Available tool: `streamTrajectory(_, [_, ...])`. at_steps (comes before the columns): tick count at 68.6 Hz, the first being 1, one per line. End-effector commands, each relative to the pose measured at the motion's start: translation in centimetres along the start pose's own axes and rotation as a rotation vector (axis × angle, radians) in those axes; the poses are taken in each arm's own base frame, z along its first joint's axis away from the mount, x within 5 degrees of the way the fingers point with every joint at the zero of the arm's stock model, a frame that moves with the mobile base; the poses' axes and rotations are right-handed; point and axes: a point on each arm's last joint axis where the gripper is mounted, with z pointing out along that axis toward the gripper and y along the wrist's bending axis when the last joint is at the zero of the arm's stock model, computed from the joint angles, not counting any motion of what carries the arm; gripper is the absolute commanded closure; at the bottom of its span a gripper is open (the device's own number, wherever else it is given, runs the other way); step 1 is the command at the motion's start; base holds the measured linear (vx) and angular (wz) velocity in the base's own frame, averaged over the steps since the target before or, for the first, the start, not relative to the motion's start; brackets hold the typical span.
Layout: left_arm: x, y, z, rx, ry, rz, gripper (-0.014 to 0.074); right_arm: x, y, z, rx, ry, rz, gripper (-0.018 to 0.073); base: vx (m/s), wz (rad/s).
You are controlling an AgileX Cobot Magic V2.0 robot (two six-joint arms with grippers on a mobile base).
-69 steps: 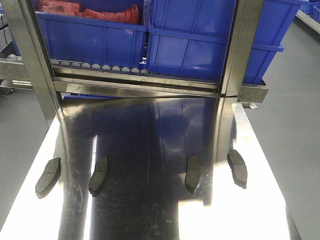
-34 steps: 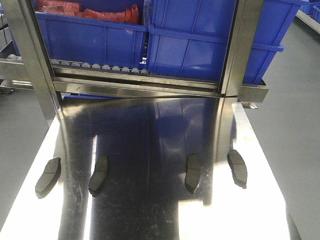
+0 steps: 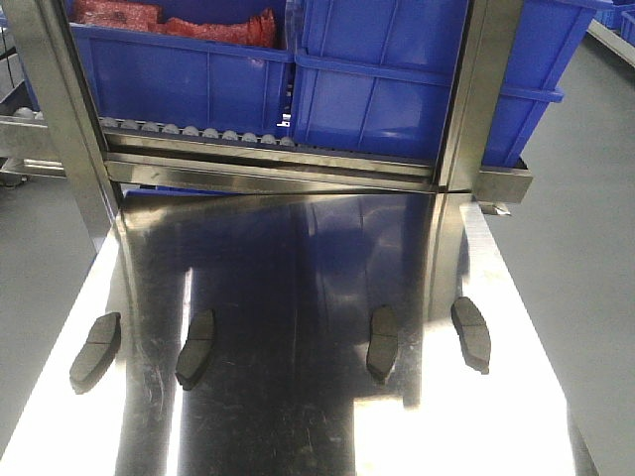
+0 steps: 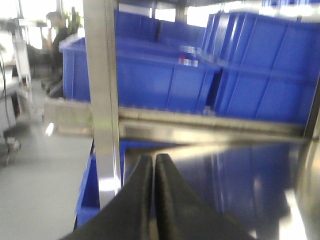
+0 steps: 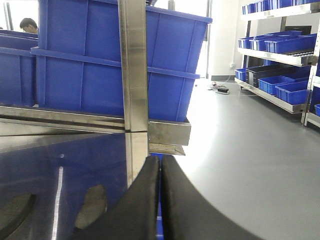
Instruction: Move and align brake pads A on conveyor
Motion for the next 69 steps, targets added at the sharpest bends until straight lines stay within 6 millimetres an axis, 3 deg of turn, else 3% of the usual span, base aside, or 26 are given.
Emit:
streamTrajectory(1, [-2.1, -0.1, 1.1, 0.003, 0.046, -0.005, 0.0603, -0.4, 0.0, -0.1, -0.001, -0.076, -0.009, 0.0571, 0.00, 0.00])
streamTrajectory(20, [-1.0, -0.1, 4.5, -0.007, 0.358, -0.004, 0.0603, -0.4, 0.0, -0.1, -0.001, -0.076, -0.009, 0.0571, 0.00, 0.00])
streamTrajectory(49, [-1.0, 0.0, 5.2, -0.013, 0.351, 0.022, 0.0588, -0.4, 0.0, -0.1, -0.001, -0.076, -0.009, 0.0571, 0.00, 0.00])
streamTrajectory(58, [-1.1, 0.0, 5.3, -0.012, 0.337, 0.022, 0.0529, -0.4, 0.0, -0.1, -0.001, -0.076, -0.009, 0.0571, 0.00, 0.00])
streamTrajectory(69, [-1.1, 0.0, 5.3, -0.013, 0.340, 0.021, 0.0368, -0.4, 0.0, -0.1, -0.001, -0.076, -0.009, 0.0571, 0.00, 0.00])
